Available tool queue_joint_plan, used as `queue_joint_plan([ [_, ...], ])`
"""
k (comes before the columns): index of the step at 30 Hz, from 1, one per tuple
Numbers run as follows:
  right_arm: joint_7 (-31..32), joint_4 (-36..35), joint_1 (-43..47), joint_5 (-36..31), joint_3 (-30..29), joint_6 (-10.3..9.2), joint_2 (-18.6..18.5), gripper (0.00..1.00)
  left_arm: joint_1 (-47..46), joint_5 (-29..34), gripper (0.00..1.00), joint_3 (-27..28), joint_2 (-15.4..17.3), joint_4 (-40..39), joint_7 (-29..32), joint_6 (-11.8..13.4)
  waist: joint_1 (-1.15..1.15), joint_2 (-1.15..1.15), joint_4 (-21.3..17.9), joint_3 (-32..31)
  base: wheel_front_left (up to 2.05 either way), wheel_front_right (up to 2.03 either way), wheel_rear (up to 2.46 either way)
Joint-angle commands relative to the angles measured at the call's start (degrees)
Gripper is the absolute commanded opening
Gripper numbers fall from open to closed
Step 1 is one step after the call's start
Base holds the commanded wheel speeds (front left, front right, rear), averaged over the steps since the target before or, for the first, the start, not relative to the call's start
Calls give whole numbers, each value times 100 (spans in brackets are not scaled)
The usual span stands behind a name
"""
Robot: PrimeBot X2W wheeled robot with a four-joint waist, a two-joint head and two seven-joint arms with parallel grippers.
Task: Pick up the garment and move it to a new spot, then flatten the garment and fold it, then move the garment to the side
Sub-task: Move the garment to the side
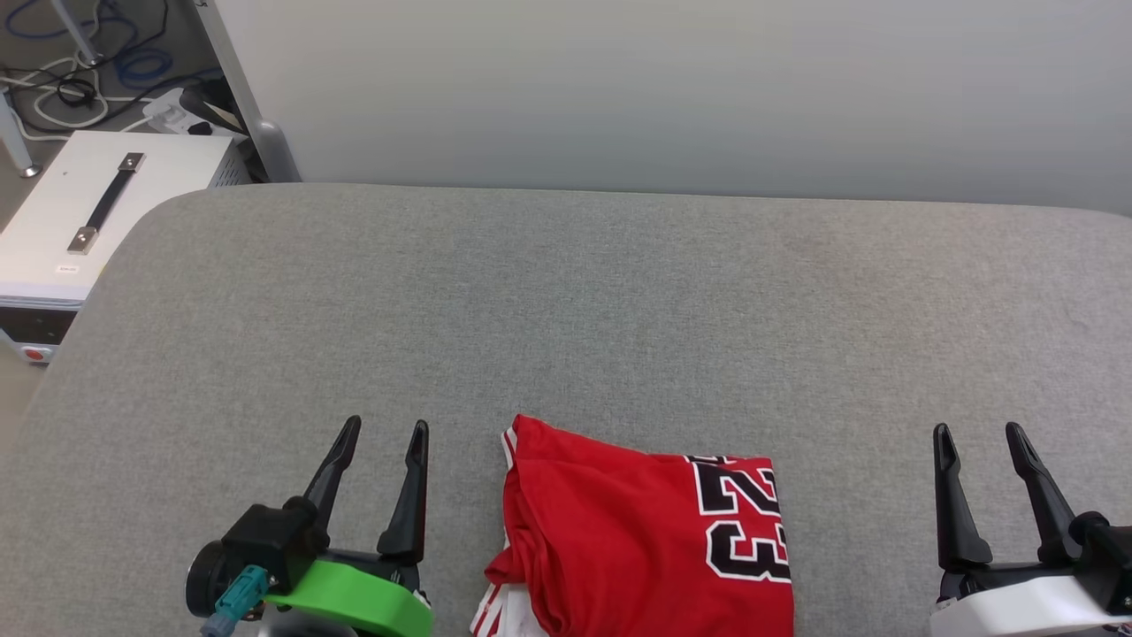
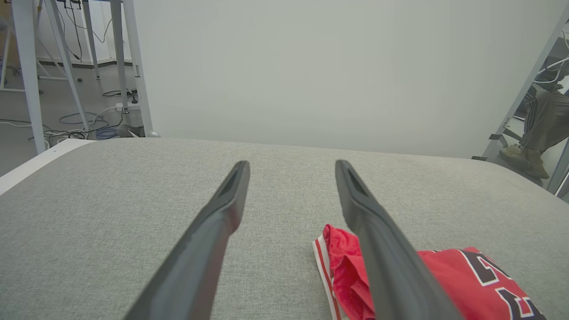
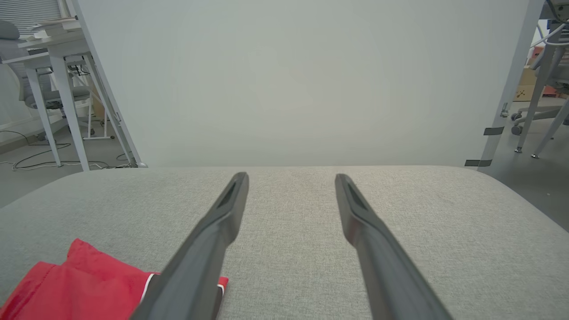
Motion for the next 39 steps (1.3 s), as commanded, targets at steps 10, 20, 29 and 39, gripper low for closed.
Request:
queue_joint_plan([
  [10,314,48,24,176,31,-2,16,100,3,59,100,-88,18,32,-33,-17,0,0,81,102,0,0,0],
  [20,3704,-437,-250,1298,599,-2,-367,100,-162,38,100,-122,-13,77,-33,-17,0,0,227,440,0,0,0],
  [29,5962,-327,-701,1590,506,-2,-185,100,-551,12,100,-328,-24,128,-33,-17,0,0,604,874,0,0,0],
  [39,6684,186,-849,1319,540,-2,52,100,-723,12,100,-325,-65,59,-33,-17,0,0,938,1151,0,0,0],
])
